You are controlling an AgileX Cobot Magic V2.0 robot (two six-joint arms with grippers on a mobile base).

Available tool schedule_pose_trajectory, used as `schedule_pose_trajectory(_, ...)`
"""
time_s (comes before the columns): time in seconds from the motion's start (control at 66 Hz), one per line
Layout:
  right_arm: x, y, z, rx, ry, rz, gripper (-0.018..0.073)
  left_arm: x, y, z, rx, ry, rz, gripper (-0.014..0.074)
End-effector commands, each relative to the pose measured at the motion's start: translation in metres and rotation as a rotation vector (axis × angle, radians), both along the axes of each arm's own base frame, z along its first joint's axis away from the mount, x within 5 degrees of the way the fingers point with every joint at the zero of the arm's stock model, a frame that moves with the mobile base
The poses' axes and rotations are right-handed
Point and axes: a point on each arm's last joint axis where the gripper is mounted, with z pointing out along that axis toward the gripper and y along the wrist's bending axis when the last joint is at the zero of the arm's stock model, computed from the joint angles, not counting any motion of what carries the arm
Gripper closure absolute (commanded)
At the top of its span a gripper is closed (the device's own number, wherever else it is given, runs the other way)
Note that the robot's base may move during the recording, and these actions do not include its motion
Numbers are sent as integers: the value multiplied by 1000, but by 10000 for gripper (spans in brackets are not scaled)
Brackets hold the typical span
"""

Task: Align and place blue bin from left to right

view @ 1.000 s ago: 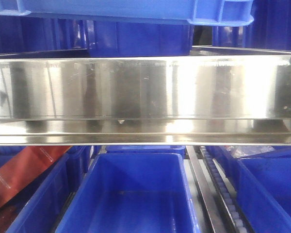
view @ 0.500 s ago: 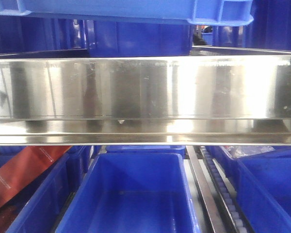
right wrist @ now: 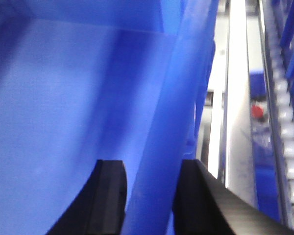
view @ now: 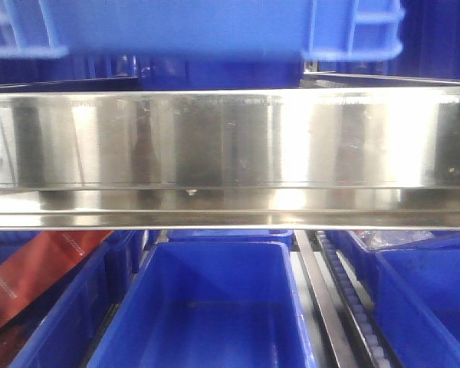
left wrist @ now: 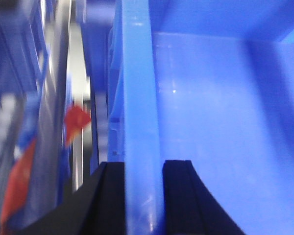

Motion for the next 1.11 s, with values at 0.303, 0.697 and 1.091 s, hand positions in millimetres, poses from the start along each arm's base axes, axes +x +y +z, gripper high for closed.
schedule_pose_trajectory(0.303, 35, 1, -28, -2, -14, -24, 614, 22, -6, -21, -13, 34, -6, 700)
schedule_pose_trajectory(0.697, 31, 0, -26, -14, 0, -18, -4, 23, -2, -26, 52, 65, 13, -20)
schedule_pose_trajectory(1.091, -50, -16, 53, -8, -128, -24, 432, -39, 15, 34, 66, -19, 26, 353)
